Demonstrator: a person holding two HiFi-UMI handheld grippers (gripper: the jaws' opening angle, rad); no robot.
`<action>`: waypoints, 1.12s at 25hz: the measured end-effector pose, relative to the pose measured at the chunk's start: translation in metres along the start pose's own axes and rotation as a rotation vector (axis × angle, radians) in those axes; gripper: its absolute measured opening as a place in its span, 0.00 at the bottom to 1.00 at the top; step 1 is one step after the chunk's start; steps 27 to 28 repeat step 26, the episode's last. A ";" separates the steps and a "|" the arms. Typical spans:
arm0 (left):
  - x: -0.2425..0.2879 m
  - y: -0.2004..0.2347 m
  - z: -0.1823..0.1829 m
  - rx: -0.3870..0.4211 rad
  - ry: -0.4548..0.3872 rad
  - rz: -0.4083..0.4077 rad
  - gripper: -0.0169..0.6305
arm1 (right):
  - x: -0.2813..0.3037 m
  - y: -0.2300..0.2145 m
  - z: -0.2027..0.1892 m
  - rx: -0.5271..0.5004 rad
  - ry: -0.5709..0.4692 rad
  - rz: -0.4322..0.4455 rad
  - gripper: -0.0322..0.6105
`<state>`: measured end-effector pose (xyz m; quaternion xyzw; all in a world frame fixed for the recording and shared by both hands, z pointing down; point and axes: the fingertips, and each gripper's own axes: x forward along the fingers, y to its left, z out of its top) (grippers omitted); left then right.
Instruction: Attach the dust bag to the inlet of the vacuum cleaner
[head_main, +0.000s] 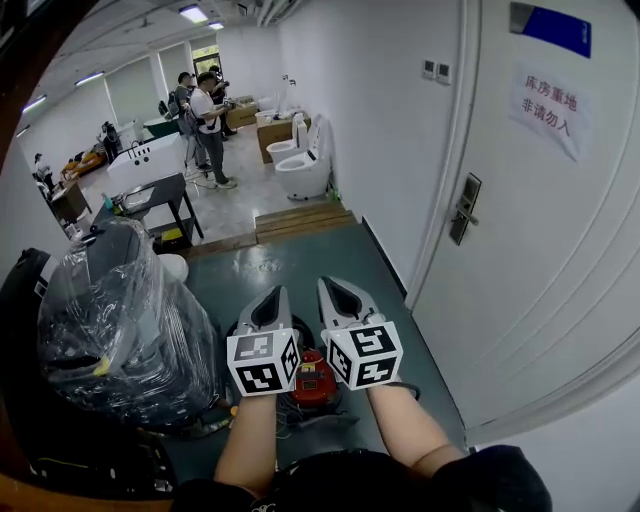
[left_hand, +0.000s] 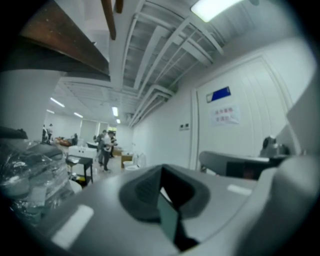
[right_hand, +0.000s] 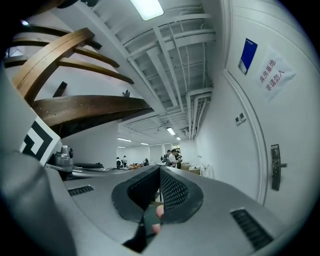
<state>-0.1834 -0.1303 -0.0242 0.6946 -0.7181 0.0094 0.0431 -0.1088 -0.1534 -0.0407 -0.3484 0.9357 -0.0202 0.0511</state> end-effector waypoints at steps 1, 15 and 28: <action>0.000 0.001 -0.002 0.000 0.005 -0.002 0.02 | 0.002 0.002 -0.004 -0.009 0.015 -0.005 0.05; 0.001 0.009 -0.013 -0.011 0.030 -0.018 0.02 | 0.011 0.006 -0.027 -0.014 0.080 -0.057 0.05; -0.002 0.016 -0.020 0.014 0.010 0.001 0.02 | 0.016 0.012 -0.037 -0.037 0.098 -0.074 0.05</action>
